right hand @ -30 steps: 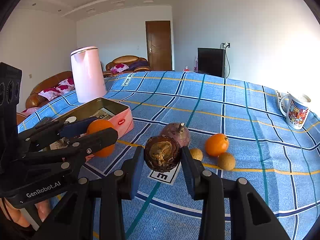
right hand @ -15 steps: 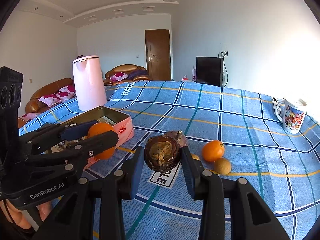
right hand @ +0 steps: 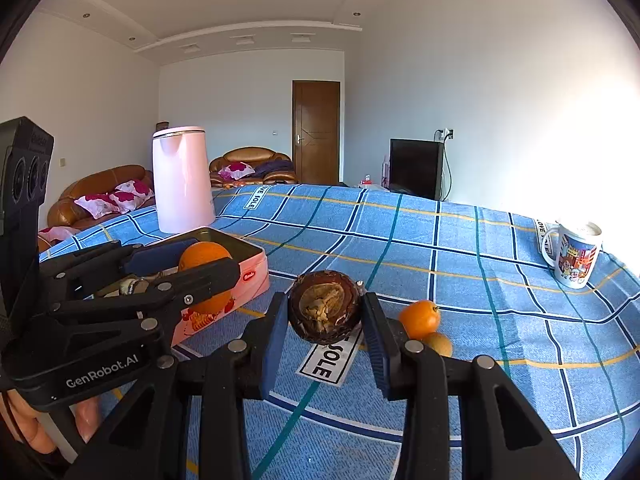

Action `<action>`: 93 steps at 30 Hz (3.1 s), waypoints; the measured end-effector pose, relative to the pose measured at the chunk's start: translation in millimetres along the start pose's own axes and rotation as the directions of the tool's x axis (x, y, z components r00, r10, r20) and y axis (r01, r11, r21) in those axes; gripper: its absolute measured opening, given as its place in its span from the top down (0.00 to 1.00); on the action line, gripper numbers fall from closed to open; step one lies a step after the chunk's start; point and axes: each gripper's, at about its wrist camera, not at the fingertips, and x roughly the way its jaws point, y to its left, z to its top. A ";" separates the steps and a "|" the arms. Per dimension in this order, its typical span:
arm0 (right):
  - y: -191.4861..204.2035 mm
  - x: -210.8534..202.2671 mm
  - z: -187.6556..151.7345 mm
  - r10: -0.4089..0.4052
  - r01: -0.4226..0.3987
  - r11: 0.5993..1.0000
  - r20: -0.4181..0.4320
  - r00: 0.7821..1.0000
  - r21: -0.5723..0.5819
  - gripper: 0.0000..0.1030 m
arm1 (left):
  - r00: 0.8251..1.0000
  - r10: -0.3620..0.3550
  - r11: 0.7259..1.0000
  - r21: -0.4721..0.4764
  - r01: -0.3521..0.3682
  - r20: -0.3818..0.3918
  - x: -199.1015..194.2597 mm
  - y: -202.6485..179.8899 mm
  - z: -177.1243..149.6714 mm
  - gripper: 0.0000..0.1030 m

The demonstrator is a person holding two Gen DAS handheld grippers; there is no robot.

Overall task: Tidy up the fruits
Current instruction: 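Carry the brown fruit in the right tool and orange in the left tool to the tin, then open the right tool over the tin while the left tool releases the orange into it, then move the right tool toward the yellow fruits while the left tool approaches the purple fruit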

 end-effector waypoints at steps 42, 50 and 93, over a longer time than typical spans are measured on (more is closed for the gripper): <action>119.4 96.8 36.6 0.226 -0.256 0.958 -0.211 0.951 -0.129 0.62 | 0.976 0.132 0.958 -0.231 -0.170 -0.172 9.3 157.9 0.4 0.56; 125.7 112.9 29.3 0.220 -0.265 0.957 -0.298 0.929 -0.119 0.62 | 0.969 0.154 0.951 -0.236 -0.199 -0.194 14.6 164.2 -3.5 0.54; -96.0 88.7 -7.5 -0.014 0.086 0.987 -0.463 0.886 0.133 0.65 | 0.916 -0.111 0.989 0.044 0.139 -0.386 129.1 -45.3 17.1 0.43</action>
